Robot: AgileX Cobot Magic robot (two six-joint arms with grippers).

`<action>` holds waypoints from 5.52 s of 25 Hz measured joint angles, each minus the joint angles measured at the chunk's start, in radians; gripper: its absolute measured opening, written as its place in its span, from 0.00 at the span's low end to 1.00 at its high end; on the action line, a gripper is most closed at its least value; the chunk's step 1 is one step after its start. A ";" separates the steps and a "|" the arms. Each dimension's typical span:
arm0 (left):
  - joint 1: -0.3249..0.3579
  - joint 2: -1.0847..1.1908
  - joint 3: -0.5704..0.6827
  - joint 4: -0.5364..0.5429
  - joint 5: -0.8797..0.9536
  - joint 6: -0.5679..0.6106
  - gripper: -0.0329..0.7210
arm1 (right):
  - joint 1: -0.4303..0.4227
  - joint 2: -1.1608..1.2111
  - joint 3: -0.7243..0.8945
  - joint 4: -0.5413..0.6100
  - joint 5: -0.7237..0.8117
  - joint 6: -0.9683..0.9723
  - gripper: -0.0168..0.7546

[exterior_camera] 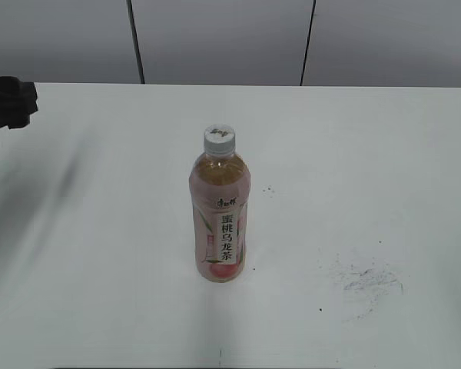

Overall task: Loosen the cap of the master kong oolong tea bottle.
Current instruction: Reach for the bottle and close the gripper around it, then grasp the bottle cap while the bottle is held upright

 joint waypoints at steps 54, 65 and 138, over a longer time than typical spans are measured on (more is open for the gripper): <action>-0.301 0.309 0.016 1.051 -0.631 -0.475 0.81 | 0.000 0.110 0.000 -0.004 -0.001 0.012 0.65; -0.372 0.425 -0.097 1.031 -0.607 -0.476 0.81 | 0.000 0.110 0.000 -0.004 -0.002 0.012 0.65; -0.387 0.428 -0.117 1.003 -0.559 -0.476 0.64 | 0.685 1.820 -1.233 0.080 0.107 0.428 0.55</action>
